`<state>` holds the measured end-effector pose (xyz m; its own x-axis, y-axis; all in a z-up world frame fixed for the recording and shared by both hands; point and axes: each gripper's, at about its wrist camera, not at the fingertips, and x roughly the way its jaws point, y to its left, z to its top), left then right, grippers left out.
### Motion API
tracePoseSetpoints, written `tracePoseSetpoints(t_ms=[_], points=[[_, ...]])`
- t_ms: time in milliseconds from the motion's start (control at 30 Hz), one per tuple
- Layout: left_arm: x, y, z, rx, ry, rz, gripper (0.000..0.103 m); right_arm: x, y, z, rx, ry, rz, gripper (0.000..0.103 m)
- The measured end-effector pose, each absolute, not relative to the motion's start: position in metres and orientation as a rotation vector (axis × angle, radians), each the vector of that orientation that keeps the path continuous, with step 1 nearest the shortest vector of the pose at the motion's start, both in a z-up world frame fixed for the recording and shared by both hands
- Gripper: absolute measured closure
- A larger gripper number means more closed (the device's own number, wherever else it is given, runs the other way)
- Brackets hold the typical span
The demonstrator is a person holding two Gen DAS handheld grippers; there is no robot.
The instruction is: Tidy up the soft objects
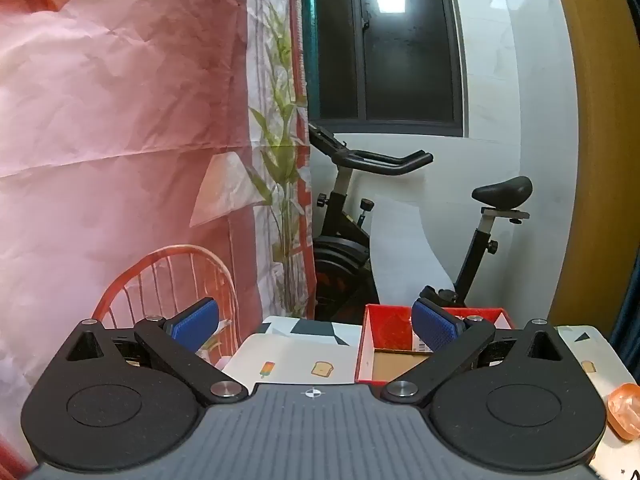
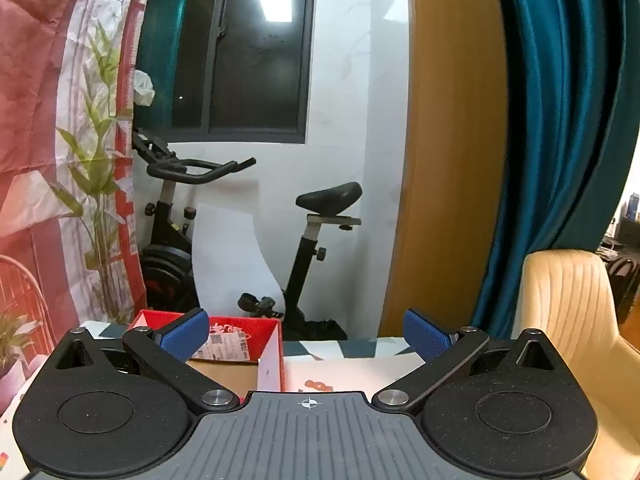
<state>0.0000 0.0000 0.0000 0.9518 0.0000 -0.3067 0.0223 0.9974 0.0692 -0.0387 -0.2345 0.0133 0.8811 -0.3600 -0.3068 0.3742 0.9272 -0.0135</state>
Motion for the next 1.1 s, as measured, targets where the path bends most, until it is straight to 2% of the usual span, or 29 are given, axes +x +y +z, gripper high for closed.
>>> tracePoseSetpoints(t_ms=[500,1100], points=[[-0.005,-0.012,0.0,0.102,0.297,-0.052,0.0,-0.038,-0.209,0.0,0.043,0.324,-0.382,0.0],[-0.002,-0.012,-0.004,0.101,0.307,-0.088,0.0,-0.035,-0.222,0.013,0.05,0.342,-0.365,0.0]])
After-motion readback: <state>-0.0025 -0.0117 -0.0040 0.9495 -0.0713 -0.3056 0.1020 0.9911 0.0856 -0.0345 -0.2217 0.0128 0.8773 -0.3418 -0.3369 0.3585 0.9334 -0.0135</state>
